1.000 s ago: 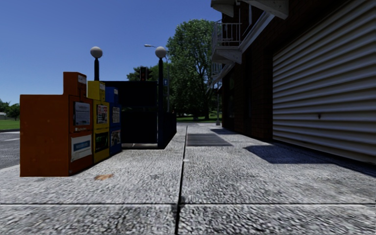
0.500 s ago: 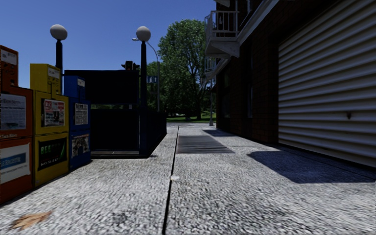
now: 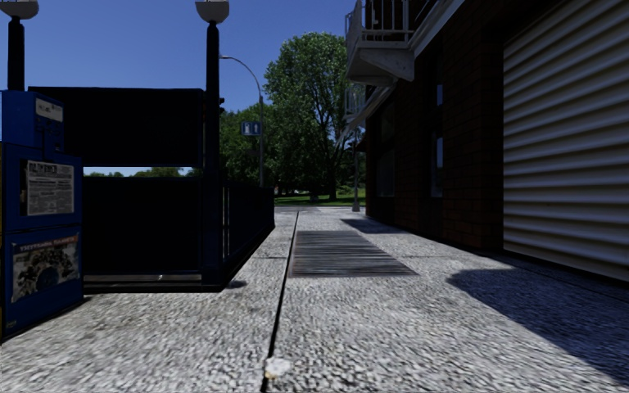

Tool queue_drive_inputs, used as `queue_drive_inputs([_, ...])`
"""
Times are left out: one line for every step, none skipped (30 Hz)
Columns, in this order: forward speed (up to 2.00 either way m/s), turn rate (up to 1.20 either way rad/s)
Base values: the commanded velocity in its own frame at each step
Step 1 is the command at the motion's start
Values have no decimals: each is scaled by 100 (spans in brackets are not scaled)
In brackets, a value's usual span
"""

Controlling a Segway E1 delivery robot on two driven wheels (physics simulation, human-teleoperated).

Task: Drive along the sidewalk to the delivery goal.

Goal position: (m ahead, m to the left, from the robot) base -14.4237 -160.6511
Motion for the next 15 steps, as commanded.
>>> queue_drive_inputs([200,0])
queue_drive_inputs([200,0])
queue_drive_inputs([200,0])
queue_drive_inputs([200,0])
queue_drive_inputs([200,0])
queue_drive_inputs([200,0])
queue_drive_inputs([200,0])
queue_drive_inputs([200,0])
queue_drive_inputs([200,0])
queue_drive_inputs([200,0])
queue_drive_inputs([200,0])
queue_drive_inputs([200,0])
queue_drive_inputs([200,0])
queue_drive_inputs([200,0])
queue_drive_inputs([200,0])
